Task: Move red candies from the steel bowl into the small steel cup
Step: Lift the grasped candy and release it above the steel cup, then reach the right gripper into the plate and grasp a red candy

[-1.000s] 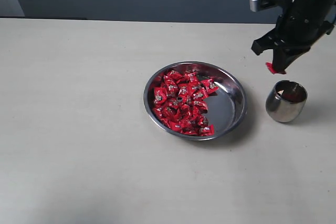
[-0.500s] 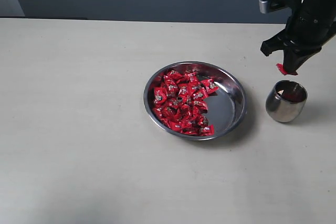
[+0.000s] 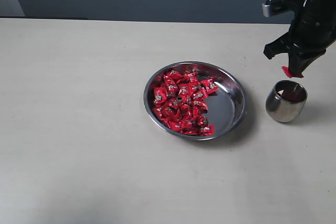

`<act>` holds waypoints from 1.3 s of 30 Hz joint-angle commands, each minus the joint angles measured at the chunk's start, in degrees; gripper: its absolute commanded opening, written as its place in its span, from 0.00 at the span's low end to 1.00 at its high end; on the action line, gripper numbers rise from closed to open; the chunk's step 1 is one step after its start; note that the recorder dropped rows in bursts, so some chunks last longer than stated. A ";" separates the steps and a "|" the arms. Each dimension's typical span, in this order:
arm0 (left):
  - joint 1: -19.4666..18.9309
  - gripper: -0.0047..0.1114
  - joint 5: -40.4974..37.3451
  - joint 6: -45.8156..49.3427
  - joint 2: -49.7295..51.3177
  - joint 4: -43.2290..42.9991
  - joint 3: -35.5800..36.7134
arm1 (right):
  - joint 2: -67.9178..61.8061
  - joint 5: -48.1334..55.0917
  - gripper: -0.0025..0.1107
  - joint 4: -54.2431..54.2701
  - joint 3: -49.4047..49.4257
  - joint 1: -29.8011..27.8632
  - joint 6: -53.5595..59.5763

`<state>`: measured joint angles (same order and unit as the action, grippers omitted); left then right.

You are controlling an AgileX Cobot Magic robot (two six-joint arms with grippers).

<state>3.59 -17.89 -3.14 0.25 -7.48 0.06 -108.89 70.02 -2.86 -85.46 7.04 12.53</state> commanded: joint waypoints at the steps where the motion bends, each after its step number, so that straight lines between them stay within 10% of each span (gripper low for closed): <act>1: 0.61 0.04 0.30 -0.32 -0.25 -0.09 -0.06 | 0.06 -0.06 0.08 -0.47 0.18 -0.35 -0.58; 7: 0.61 0.04 0.30 -0.32 -0.25 -0.09 -0.06 | 0.06 -0.06 0.30 -0.34 0.18 -0.35 -0.70; 18: 0.61 0.04 0.30 -0.32 -0.25 -0.09 -0.06 | -0.14 -0.06 0.30 18.50 -0.02 4.77 8.08; 25: 0.61 0.04 0.30 -0.32 -0.25 -0.09 -0.06 | -5.46 -6.63 0.30 15.12 -0.02 14.39 9.95; 39: 0.61 0.04 0.30 -0.32 -0.25 -0.09 -0.06 | -13.56 -22.63 0.42 8.70 -3.77 14.74 6.79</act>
<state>3.59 -17.89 -3.14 0.25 -7.48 0.06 -121.34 48.36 6.76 -87.61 21.85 20.14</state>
